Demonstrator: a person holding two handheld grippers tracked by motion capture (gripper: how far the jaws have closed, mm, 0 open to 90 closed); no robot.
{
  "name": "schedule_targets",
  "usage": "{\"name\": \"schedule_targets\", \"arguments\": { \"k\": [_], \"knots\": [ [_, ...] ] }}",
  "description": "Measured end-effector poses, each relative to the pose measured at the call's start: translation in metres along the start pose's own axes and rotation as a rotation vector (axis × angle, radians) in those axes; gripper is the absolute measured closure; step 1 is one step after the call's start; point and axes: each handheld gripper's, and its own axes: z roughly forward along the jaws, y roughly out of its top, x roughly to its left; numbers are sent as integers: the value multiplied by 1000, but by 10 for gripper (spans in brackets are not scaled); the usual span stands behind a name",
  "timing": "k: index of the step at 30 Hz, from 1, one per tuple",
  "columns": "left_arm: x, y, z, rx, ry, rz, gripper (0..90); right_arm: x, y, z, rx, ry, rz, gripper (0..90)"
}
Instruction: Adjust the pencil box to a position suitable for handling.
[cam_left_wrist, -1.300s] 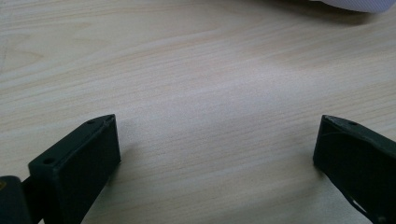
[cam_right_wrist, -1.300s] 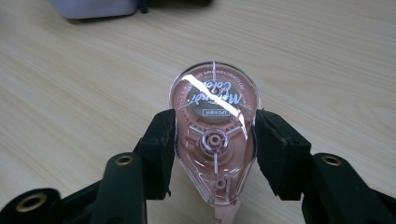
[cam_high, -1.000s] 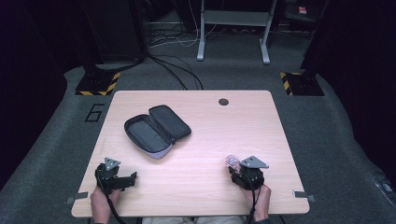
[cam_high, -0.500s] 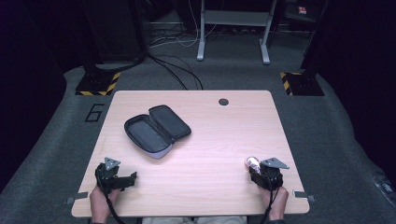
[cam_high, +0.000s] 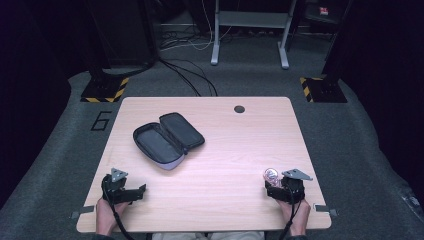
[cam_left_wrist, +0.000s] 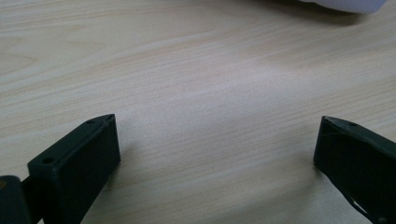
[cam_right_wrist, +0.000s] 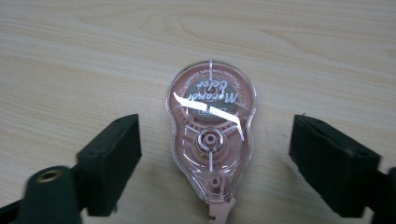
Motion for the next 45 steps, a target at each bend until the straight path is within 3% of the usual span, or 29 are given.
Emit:
{"name": "schedule_targets", "arguments": {
  "k": [6, 14, 18, 29, 33, 35, 36, 37, 39, 41, 45],
  "knots": [
    [7, 16, -8, -27, -31, 16, 3, -10, 0, -16, -33, 28, -9, 47],
    [10, 51, -12, -61, -66, 55, 4, -41, -7, -23, -26, -26, 45, 46],
    [5, 67, -12, -72, -90, 102, 24, -50, -11, -22, -18, -41, 46, 61],
    [-31, 93, 8, -36, -168, 243, 94, -56, -15, -18, -7, -41, 70, 88],
    [-44, 98, 18, -22, -209, 284, 161, -56, -15, -18, 0, -42, 73, 105],
    [-51, 100, 24, -11, -225, 317, 254, -57, -15, -17, -7, -46, 58, 108],
    [-55, 101, 26, -5, -234, 332, 254, -56, -15, -17, -5, -46, 64, 111],
    [-58, 101, 29, -1, -237, 341, 327, -56, -15, -17, 2, -44, 74, 116],
    [-66, 102, 33, 6, -253, 364, 348, -56, -15, -17, 2, -44, 74, 117],
    [-76, 102, 41, 9, -248, 380, 410, -55, -15, -17, 0, -48, 70, 123],
    [-82, 102, 48, 36, -242, 390, 465, -55, -15, -16, 0, -47, 62, 127]
  ]
}}
